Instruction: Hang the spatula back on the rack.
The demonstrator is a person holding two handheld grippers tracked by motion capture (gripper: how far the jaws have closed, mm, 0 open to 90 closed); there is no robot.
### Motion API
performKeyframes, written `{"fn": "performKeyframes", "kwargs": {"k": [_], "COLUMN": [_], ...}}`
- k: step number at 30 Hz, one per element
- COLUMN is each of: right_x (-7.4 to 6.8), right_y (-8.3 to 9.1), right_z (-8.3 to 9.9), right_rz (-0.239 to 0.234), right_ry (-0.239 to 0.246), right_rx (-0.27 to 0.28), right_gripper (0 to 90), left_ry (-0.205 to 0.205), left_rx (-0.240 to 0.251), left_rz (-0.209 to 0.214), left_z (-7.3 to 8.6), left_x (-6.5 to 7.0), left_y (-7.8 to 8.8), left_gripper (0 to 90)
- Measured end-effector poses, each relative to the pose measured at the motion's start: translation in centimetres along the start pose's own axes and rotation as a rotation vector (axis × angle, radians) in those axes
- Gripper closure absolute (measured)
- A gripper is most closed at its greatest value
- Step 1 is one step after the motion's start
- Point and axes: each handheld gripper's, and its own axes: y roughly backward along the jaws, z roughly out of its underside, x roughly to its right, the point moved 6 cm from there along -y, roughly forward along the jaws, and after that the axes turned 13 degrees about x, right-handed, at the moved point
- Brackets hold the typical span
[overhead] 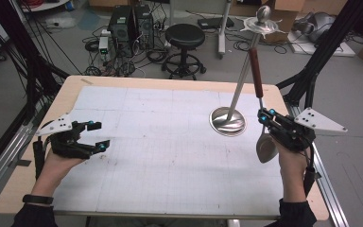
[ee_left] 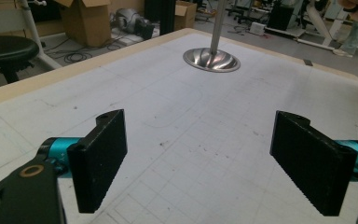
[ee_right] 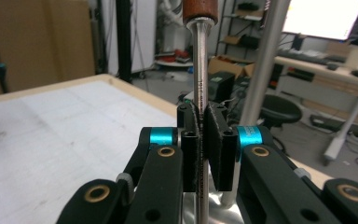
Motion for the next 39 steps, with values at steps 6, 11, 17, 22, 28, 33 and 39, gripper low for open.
{"fn": "performKeyframes", "kwargs": {"k": [6,11,17,22,28,33,39], "right_x": [0.4,0.8,1.1,1.5,1.7,2.0,2.2], "right_y": [0.3,0.0,-0.7,-1.0,-1.4,-1.7,-1.9], "right_z": [-1.2,-2.0,-2.2,-2.1,-1.9,-1.7,-1.6], "right_rz": [0.036,0.068,0.095,0.119,0.137,0.157,0.174], "right_ry": [0.0,-0.004,0.007,-0.004,0.014,0.023,0.022], "right_rx": [0.036,0.049,0.051,0.047,0.035,0.026,0.024], "right_gripper": [85.0,85.0,85.0,85.0,85.0,84.9,84.9], "left_ry": [0.002,0.002,0.002,0.001,0.004,0.004,0.001], "left_rx": [-0.001,-0.003,-0.004,-0.004,-0.007,-0.006,-0.009], "left_rz": [0.0,0.0,0.001,0.002,0.0,0.006,0.008], "left_z": [0.0,0.0,0.0,0.1,0.1,0.1,0.1], "left_x": [0.0,-0.1,0.0,-0.1,-0.1,0.0,0.0], "left_y": [0.0,0.0,0.0,0.0,0.0,0.0,-0.1], "left_gripper": [19.3,19.3,19.3,19.3,19.3,19.3,19.3]}}
